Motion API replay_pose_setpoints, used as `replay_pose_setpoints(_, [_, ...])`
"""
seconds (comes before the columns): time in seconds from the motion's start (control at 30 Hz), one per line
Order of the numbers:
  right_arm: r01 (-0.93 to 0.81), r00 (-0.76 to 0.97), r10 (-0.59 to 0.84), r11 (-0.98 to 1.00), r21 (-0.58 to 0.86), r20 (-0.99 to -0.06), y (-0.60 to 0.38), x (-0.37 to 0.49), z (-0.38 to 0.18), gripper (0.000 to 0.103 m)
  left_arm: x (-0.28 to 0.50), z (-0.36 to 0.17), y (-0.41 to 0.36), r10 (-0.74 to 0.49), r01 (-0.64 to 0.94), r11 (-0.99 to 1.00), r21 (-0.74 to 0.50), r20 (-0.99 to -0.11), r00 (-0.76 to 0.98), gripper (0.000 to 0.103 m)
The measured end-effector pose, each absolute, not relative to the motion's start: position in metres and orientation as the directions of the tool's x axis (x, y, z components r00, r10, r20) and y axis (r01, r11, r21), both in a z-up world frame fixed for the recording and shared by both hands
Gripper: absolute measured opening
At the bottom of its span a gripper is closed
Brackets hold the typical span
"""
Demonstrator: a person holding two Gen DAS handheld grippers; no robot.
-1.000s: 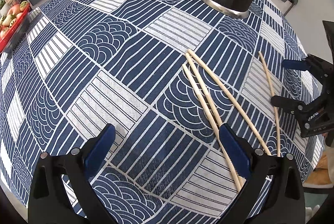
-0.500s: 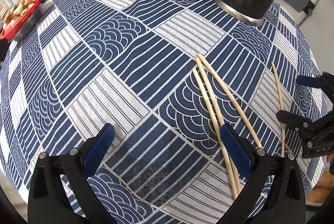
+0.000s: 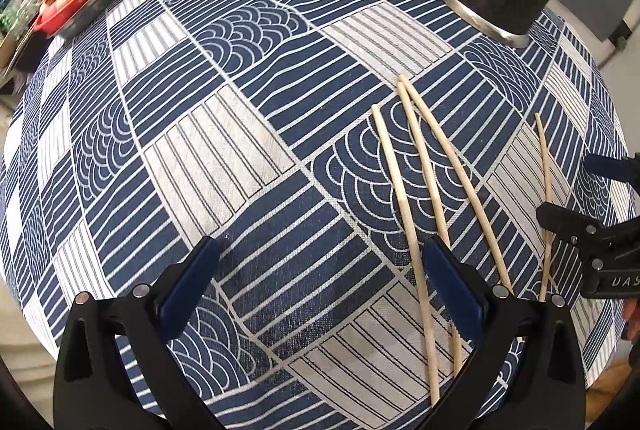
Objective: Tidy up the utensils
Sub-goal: 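Close the left gripper on one chopstick while the right gripper grasps another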
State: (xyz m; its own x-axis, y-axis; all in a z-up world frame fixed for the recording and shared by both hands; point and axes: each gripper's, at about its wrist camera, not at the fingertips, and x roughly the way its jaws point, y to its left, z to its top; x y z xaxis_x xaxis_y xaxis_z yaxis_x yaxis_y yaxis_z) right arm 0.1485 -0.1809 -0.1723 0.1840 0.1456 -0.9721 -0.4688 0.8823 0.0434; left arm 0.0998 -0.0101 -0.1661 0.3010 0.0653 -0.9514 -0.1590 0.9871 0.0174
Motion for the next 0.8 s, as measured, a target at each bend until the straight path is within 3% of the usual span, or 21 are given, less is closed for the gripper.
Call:
replay_pose_setpoints(0.27, [-0.531, 0.161, 0.147, 0.847, 0.040, -0.976, -0.188, 0.140, -0.172, 0.093, 0.088, -0.167, -0.010, 0.085, -0.254, 0.967, 0.014, -0.959, 0.269, 0.098])
replay_pose_setpoints(0.37, [-0.553, 0.170, 0.162, 0.832, 0.042, -0.972, -0.200, 0.139, -0.164, 0.068, 0.071, -0.165, -0.007, 0.089, -0.275, 0.962, 0.012, -0.959, 0.271, 0.092])
replay_pose_setpoints(0.43, [-0.580, 0.173, 0.177, 0.814, 0.045, -0.969, -0.208, 0.141, -0.159, 0.030, 0.062, -0.160, -0.006, 0.095, -0.290, 0.957, 0.010, -0.956, 0.278, 0.072])
replay_pose_setpoints(0.47, [-0.587, 0.170, 0.178, 0.809, 0.046, -0.969, -0.212, 0.142, -0.159, 0.021, 0.057, -0.156, -0.005, 0.099, -0.296, 0.955, 0.012, -0.954, 0.283, 0.063])
replay_pose_setpoints(0.5, [-0.599, 0.158, 0.181, 0.799, 0.052, -0.971, -0.218, 0.144, -0.158, 0.010, 0.052, -0.154, -0.004, 0.100, -0.303, 0.953, 0.009, -0.952, 0.288, 0.039])
replay_pose_setpoints(0.53, [-0.605, 0.146, 0.190, 0.794, 0.064, -0.971, -0.222, 0.146, -0.158, 0.009, 0.046, -0.152, 0.000, 0.098, -0.313, 0.950, 0.005, -0.954, 0.284, 0.019])
replay_pose_setpoints(0.6, [-0.604, 0.122, 0.202, 0.792, 0.089, -0.972, -0.233, 0.151, -0.159, 0.007, 0.040, -0.151, 0.006, 0.078, -0.331, 0.943, -0.016, -0.960, 0.268, 0.006])
replay_pose_setpoints(0.8, [-0.554, 0.108, 0.229, 0.822, 0.133, -0.967, -0.281, 0.165, -0.156, 0.005, 0.026, -0.150, 0.027, 0.046, -0.389, 0.919, -0.057, -0.967, 0.251, 0.005])
